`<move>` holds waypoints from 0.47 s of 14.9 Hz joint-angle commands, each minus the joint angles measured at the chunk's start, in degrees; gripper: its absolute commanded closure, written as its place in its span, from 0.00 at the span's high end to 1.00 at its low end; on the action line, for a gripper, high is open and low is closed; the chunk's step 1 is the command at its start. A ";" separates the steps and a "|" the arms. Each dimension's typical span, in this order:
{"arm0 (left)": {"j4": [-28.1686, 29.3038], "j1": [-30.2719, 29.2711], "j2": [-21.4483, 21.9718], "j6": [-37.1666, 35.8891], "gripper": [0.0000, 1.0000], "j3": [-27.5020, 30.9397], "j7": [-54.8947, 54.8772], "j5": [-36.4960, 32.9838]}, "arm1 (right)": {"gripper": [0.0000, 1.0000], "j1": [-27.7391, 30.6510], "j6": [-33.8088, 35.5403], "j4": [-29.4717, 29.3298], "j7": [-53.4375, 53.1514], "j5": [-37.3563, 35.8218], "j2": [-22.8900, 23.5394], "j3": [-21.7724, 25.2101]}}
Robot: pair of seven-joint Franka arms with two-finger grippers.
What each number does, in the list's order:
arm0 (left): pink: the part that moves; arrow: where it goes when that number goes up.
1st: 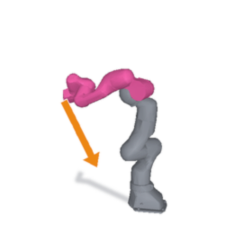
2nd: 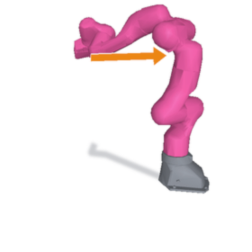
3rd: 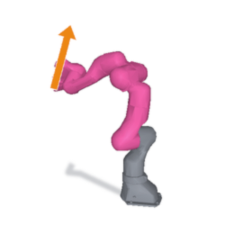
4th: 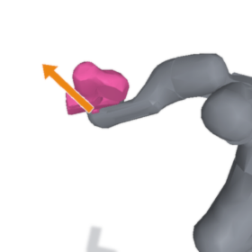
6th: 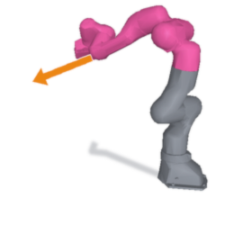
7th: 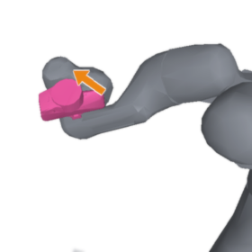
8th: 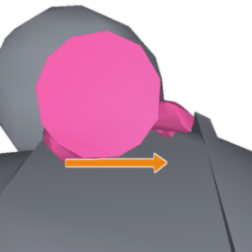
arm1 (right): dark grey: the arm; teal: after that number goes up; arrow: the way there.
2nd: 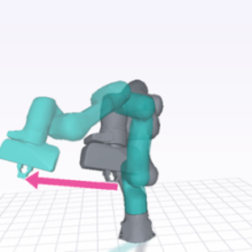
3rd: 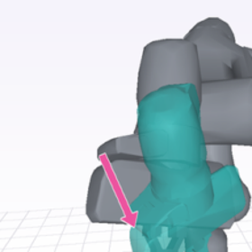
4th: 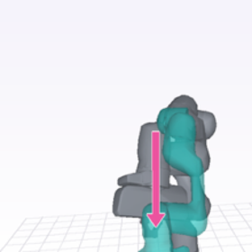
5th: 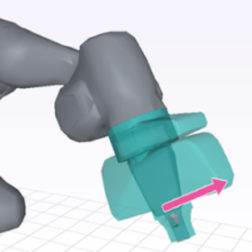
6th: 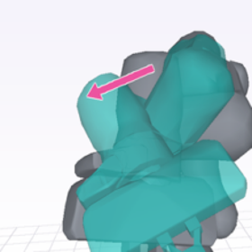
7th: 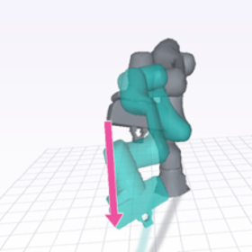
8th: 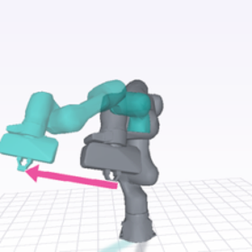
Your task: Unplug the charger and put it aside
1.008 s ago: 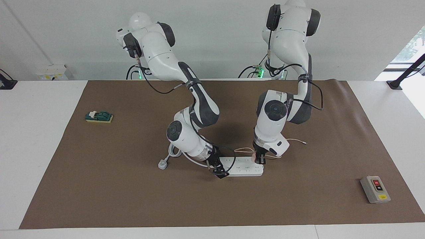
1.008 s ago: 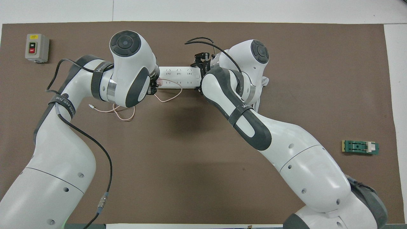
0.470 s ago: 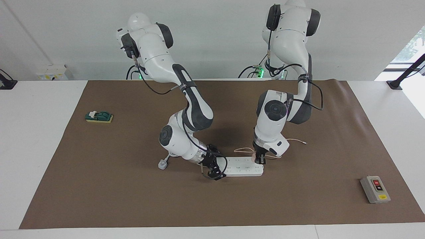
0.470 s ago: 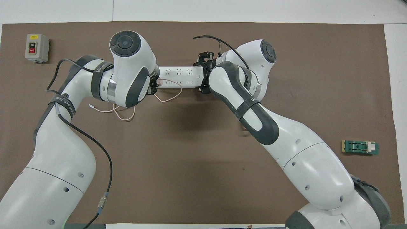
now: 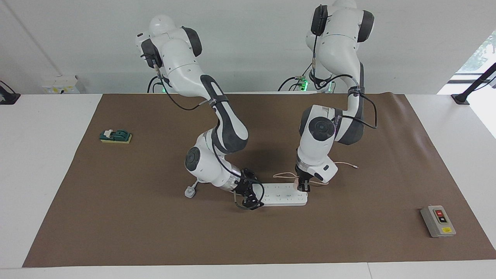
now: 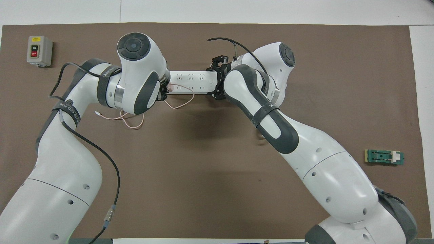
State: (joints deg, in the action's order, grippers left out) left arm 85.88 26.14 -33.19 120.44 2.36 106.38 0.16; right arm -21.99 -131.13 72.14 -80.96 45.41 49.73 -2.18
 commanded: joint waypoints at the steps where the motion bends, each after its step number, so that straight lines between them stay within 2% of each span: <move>1: 2.28 0.58 1.81 -0.82 0.00 0.45 0.68 -1.48 | 0.00 0.72 -2.11 -0.86 2.12 1.43 0.81 -0.19; 4: 1.66 0.31 1.81 -2.48 0.00 0.45 0.59 -1.74 | 0.00 0.72 -2.11 -0.86 2.21 1.35 0.81 -0.19; 7: -1.93 -0.04 1.64 -8.10 0.00 0.45 0.50 -2.09 | 0.00 0.81 -2.02 -0.86 2.21 1.43 0.81 -0.19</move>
State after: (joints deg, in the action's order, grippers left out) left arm 85.28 26.15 -33.29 119.58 2.32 106.38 0.02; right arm -21.98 -131.15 72.14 -80.93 45.43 49.76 -2.18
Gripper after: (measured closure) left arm 0.683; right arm 0.070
